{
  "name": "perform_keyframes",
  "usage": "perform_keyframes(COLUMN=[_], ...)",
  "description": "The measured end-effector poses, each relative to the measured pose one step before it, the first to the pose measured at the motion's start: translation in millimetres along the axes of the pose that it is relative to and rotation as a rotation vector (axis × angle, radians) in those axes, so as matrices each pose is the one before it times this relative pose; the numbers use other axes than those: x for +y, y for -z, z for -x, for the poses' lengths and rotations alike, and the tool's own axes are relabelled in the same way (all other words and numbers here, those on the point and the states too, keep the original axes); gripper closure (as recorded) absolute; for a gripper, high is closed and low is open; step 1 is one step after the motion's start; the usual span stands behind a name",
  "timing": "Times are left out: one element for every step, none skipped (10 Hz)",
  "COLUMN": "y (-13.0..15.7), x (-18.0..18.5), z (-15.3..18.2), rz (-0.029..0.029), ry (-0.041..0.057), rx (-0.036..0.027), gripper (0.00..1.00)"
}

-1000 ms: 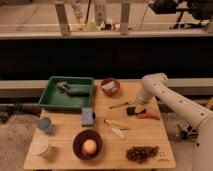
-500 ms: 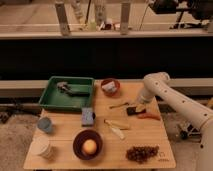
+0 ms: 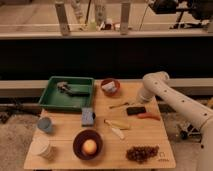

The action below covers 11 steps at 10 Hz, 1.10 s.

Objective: Place eraser in red bowl

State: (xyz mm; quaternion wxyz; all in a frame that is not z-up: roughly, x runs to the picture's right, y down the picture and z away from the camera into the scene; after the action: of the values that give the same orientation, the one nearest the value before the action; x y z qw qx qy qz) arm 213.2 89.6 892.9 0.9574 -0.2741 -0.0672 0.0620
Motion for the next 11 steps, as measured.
perform_keyframes(y=[1.28, 1.28, 0.54, -0.04, -1.30, -0.79, -0.06, -1.82, -2.08, -5.17, -2.47], x=[1.04, 1.61, 0.72, 0.83, 0.86, 0.03, -0.59, 0.72, -0.63, -0.33, 1.33], z=[2.80, 3.29, 1.75, 1.13, 2.51, 1.06, 0.82, 0.11, 0.54, 1.72, -2.96], rz=[0.00134, 0.00341, 0.00335, 0.00363, 0.00293, -0.00198, -0.00564, -0.00281, -0.00530, -0.00367, -0.00407], ry=[0.00538, 0.00864, 0.00608, 0.00498, 0.01009, 0.00683, 0.00722, 0.00219, -0.00165, -0.00750, -0.01165], rx=[-0.00035, 0.00150, 0.00188, 0.00194, 0.00290, 0.00136, 0.00230, 0.00640, 0.00879, 0.00287, -0.00166], gripper=[0.60, 0.46, 0.37, 0.29, 0.21, 0.20, 0.20, 0.20, 0.20, 0.20, 0.20])
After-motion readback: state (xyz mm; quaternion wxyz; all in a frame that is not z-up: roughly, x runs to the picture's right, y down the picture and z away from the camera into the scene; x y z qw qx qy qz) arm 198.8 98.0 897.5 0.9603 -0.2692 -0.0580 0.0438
